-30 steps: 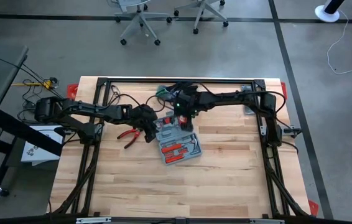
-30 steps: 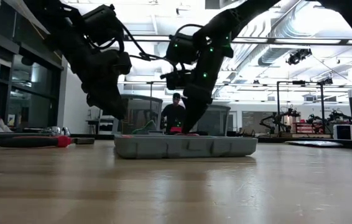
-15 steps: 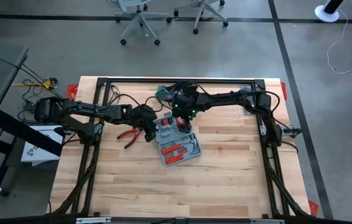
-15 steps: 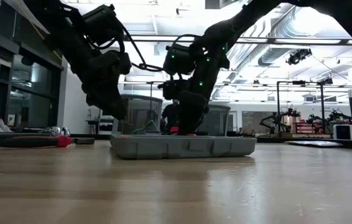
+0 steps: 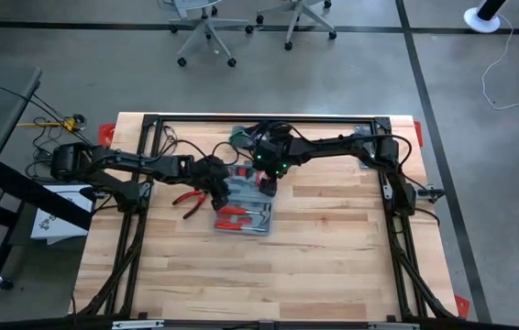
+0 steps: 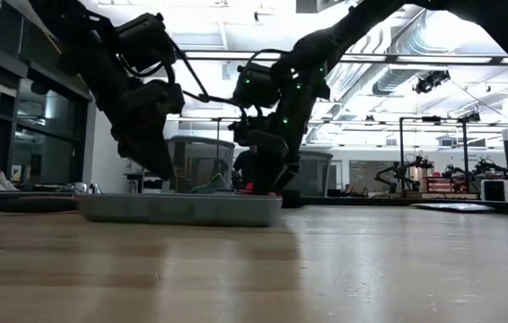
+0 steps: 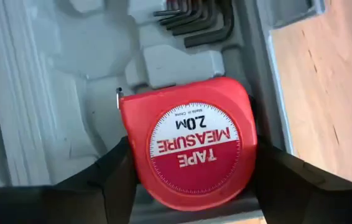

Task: Prefit tool cases
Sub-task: Remove the red tape measure from the gray tool case

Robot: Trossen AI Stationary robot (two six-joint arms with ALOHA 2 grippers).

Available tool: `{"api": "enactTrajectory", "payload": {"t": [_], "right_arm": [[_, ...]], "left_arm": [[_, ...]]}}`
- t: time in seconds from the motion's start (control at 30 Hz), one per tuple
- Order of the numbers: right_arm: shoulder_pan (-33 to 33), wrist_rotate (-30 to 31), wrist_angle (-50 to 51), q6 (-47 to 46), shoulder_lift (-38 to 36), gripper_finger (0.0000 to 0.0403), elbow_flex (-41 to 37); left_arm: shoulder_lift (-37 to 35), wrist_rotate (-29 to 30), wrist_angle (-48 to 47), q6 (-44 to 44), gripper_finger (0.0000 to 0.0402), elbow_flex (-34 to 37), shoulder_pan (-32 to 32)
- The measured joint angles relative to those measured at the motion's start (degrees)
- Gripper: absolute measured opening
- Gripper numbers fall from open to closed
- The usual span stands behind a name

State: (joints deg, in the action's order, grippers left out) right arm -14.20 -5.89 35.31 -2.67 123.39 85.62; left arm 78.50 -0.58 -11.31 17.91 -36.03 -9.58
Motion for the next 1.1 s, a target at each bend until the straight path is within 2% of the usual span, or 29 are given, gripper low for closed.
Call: {"api": "enactTrajectory", "payload": {"t": [0.23, 0.63, 0.7, 0.87, 1.1], "right_arm": [[0.7, -0.1, 0.8, -2.5, -2.6, 0.025, -0.5], [0.8, -2.9, -0.8, -7.7, -12.8, 0.025, -0.4], [0.8, -1.1, -0.5, -7.9, -14.5, 0.025, -0.3], [-0.7, 9.4, 5.7, -6.8, -15.8, 0.025, -0.3], [-5.9, 10.3, 11.7, -6.4, -15.5, 0.025, -0.3]], "left_arm": [[0.0, -0.3, 0.1, 1.0, 0.0142, 0.4, 0.0], [0.0, 0.0, 0.7, 1.0, 0.0142, 0.4, 0.0], [0.0, 0.0, 0.8, 1.0, 0.0142, 0.4, 0.0], [0.0, 0.0, 0.8, 1.0, 0.0142, 0.4, 0.0], [0.0, -0.2, 0.6, 1.1, 0.0142, 0.4, 0.0]]}}
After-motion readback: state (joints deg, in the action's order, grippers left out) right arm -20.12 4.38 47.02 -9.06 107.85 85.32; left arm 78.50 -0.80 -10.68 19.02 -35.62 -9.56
